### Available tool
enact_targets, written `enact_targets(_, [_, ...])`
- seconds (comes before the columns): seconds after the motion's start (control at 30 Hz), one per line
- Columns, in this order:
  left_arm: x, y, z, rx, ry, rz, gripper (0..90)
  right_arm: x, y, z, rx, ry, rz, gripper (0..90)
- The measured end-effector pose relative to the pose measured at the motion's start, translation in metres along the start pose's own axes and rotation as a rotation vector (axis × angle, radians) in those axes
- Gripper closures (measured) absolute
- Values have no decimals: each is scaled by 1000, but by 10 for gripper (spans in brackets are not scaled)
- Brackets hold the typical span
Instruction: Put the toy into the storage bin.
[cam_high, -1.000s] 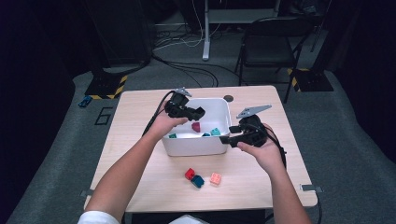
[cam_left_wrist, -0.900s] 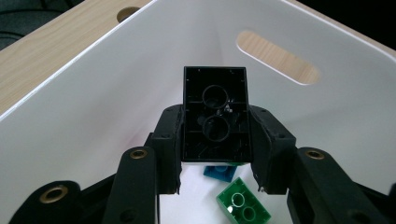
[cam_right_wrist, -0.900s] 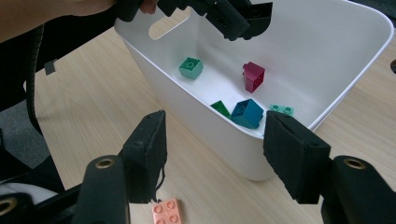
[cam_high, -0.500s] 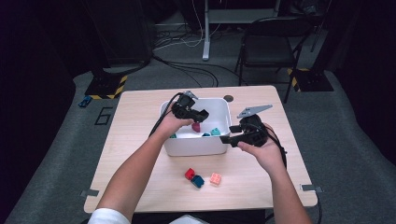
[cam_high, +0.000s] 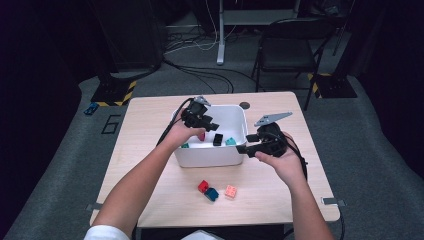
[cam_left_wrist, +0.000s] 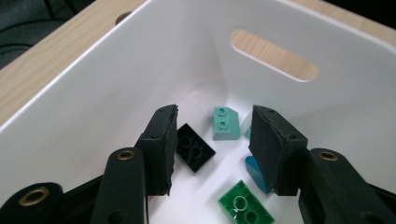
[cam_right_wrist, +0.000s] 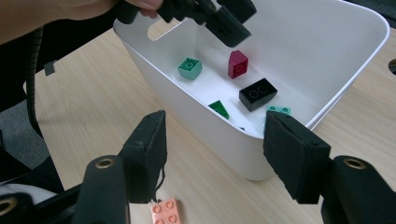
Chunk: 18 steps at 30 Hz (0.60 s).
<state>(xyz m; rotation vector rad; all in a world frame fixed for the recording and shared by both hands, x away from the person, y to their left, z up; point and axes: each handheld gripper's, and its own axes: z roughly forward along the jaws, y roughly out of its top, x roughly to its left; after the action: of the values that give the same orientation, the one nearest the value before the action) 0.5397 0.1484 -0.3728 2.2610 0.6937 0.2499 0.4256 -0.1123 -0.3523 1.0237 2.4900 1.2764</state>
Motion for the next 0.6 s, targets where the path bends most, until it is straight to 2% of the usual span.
enact_targets(0.1, [-7, 0, -13, -13, -11, 15, 504, 0, 0, 0, -1, -2, -1, 389])
enact_targets(0.33, [-21, -8, -39, -11, -20, 56, 497, 1, 0, 0, 3, -1, 7, 389])
enact_targets(0.47, [-27, -15, -49, -29, -33, 46, 497, 1, 0, 1, 4, 0, 4, 389])
enact_targets(0.6, [-35, -22, -58, -23, -37, 67, 497, 1, 0, 1, 7, -1, 3, 389])
